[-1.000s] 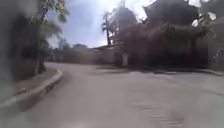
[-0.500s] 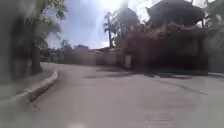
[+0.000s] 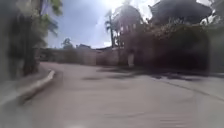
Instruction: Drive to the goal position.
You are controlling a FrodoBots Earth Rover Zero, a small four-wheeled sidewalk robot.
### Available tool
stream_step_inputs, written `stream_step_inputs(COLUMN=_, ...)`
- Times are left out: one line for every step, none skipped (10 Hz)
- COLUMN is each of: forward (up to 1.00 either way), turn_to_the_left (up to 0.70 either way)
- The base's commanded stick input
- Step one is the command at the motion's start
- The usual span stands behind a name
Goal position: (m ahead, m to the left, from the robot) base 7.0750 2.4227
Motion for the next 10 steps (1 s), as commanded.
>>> stream_step_inputs(forward=1.00, turn_to_the_left=0.00)
stream_step_inputs(forward=1.00, turn_to_the_left=0.00)
stream_step_inputs(forward=1.00, turn_to_the_left=0.00)
stream_step_inputs(forward=1.00, turn_to_the_left=0.00)
stream_step_inputs(forward=1.00, turn_to_the_left=0.00)
stream_step_inputs(forward=1.00, turn_to_the_left=0.00)
stream_step_inputs(forward=1.00, turn_to_the_left=0.00)
stream_step_inputs(forward=1.00, turn_to_the_left=0.00)
stream_step_inputs(forward=1.00, turn_to_the_left=0.00)
stream_step_inputs(forward=1.00, turn_to_the_left=0.00)
